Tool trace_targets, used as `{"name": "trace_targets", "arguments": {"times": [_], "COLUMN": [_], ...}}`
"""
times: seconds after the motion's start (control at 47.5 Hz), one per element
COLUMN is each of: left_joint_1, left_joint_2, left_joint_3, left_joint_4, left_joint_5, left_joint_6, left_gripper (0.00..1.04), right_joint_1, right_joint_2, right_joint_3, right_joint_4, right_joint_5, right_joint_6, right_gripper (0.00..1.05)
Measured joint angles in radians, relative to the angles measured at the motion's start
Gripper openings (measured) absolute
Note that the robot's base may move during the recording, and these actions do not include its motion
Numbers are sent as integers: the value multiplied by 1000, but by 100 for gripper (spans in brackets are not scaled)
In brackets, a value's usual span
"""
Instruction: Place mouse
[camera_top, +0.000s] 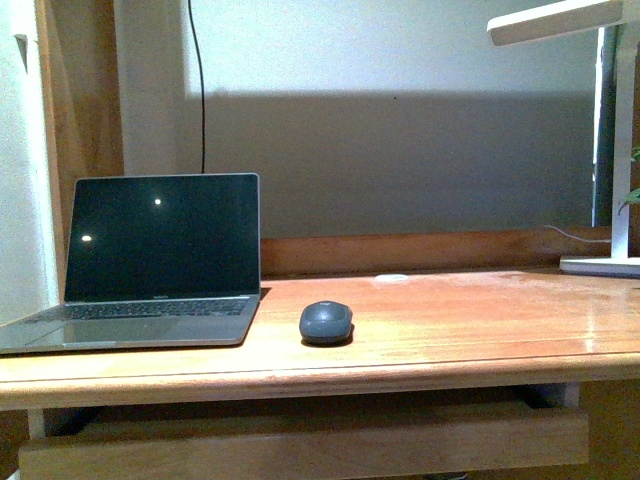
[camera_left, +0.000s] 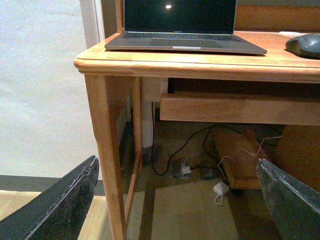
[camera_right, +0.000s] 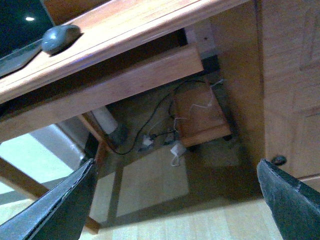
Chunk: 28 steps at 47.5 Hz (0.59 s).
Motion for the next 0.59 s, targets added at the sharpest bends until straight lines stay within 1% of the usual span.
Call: {"name": "trace_targets", "arguments": {"times": [0.042,0.063,0.105,0.126,0.19,0.232,0.295,0.379,0.463,0.527,0.59], "left_joint_1": [0,0,0,0,0,0,0,1,0,1,1], "left_joint_2": [0,0,0,0,0,0,0,0,0,0,0], "left_joint_3": [0,0,0,0,0,0,0,0,0,0,0], "left_joint_4": [0,0,0,0,0,0,0,0,0,0,0], "left_joint_5": [0,0,0,0,-1,0,0,0,0,0,0], "left_joint_6": [0,0,0,0,0,0,0,0,0,0,0], "left_gripper": [97,97,97,97,97,97,97,97,97,97,97], "right_joint_1": [-23,-23,-24,-29,-62,-92,-127,-169,-218,-300,-351], "right_joint_2": [-56,-81,-132,-146,-172,-188,-200,-208,-219,-225,-229], "right_joint_3": [-14,-29,-76,-90,-94,-94,-94,-94,-94,-94,-94], "right_joint_4": [-26,-10,69,85,91,85,78,68,58,47,47], "right_joint_5": [-29,0,108,132,133,108,74,34,-19,-122,-140], "right_joint_6": [-10,-37,-129,-157,-261,-317,-354,-378,-388,-396,-400], "right_gripper": [97,95,87,84,74,65,55,41,23,13,3]}}
